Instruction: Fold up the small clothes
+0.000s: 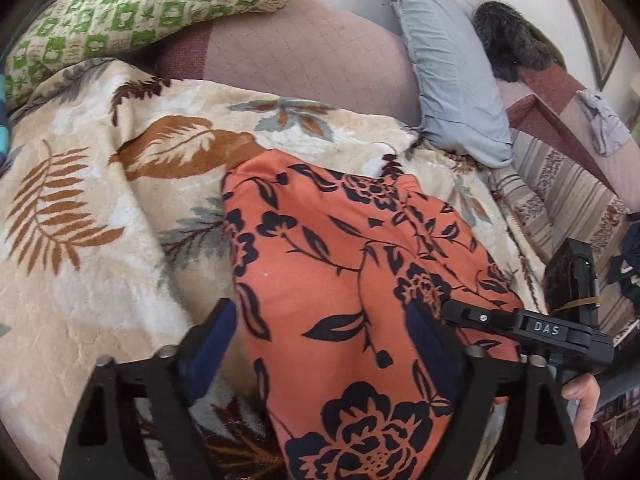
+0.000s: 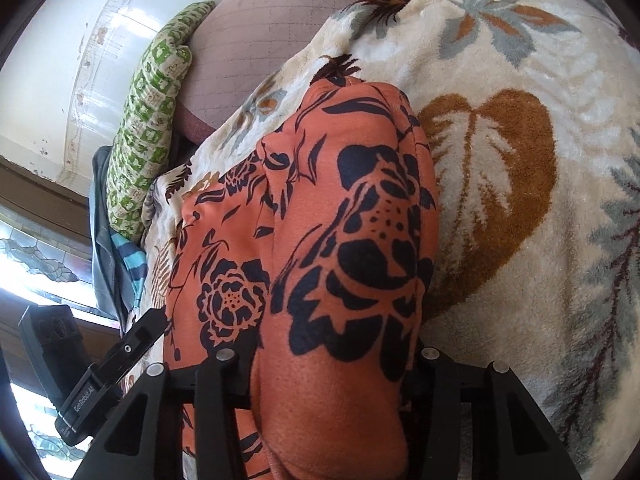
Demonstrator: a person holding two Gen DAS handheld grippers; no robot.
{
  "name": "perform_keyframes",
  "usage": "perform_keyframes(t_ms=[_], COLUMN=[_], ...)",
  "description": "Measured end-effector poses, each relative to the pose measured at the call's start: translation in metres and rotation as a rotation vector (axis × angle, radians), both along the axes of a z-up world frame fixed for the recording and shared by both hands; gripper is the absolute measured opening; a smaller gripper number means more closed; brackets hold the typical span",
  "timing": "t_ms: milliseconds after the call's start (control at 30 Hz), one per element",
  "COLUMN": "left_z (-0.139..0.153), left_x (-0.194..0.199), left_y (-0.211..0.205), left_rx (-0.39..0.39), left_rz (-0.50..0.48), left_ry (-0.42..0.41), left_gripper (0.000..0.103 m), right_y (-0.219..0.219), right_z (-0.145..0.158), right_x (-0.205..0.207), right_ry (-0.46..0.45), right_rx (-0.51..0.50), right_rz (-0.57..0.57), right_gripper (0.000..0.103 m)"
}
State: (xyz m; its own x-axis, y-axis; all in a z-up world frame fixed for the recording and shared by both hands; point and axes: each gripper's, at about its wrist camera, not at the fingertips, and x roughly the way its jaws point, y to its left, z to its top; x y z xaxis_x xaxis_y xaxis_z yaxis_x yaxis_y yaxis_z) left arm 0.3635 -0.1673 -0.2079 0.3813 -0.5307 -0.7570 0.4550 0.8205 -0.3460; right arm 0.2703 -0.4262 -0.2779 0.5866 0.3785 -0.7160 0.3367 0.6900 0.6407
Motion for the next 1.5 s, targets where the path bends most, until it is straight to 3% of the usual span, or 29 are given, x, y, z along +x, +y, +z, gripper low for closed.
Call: perform_keyframes(t_ms=[367, 1200, 1500], left_z=[0.002, -0.004, -0.017], left_x=[-0.004, -0.003, -0.004], left_y=[0.009, 0.007, -0.007], left_rx=[0.227, 0.214, 0.144], left_rz=[0.080, 0.091, 0.008], left_ry=[-0.114, -0.076, 0.019], left_gripper=[0.092, 0.093, 0.093], right_y=[-0.005, -0.005, -0.004], right_z=[-0.005, -0.006, -0.006], right_x=[-0.003, -0.004, -0.004], right_ry=[0.004, 0.001, 0.001], right_rx=[0.056, 0.060, 0.059], right_rz=[-0.025, -0.036, -0.036], right_gripper=[0.059, 0.060, 0.061])
